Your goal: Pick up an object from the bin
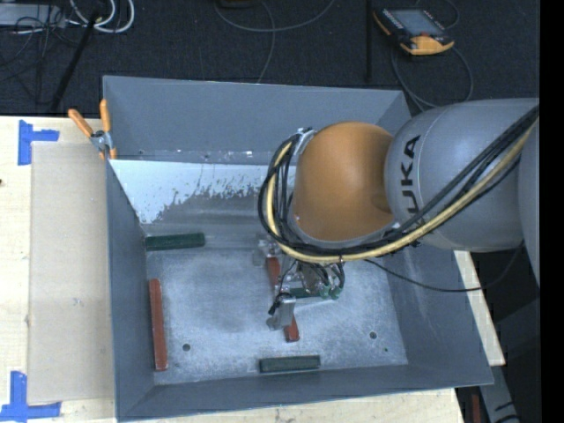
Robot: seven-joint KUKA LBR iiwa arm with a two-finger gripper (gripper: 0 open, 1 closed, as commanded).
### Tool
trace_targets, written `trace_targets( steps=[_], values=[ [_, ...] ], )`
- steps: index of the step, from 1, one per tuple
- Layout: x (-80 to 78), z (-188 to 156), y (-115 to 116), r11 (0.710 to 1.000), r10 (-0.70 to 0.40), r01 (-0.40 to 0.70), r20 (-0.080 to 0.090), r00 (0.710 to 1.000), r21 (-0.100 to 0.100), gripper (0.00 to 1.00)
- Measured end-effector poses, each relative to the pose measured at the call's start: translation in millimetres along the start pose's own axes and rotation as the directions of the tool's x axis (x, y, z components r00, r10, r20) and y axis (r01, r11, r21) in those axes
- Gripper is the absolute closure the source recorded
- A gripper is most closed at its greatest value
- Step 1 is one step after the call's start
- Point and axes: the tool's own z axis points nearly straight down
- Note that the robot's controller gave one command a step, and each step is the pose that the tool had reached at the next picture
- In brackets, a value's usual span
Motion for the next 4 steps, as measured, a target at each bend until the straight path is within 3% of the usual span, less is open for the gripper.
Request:
trace_targets(
  steps=[1,2,3,4],
  values=[
    [-35.8,73,-64,0.99,-0.143,0.143,0.001,0.99,-0.002,0.0],
    [-40.9,76,-53,0.789,-0.615,0.615,0.008,0.789,-0.001,0.0],
    [-56.9,17,-51,0.658,-0.753,0.753,0.012,0.658,0.004,0.0],
    [-61.0,82,-68,0.423,-0.906,0.906,0.005,0.423,-0.002,0.0]
  ],
)
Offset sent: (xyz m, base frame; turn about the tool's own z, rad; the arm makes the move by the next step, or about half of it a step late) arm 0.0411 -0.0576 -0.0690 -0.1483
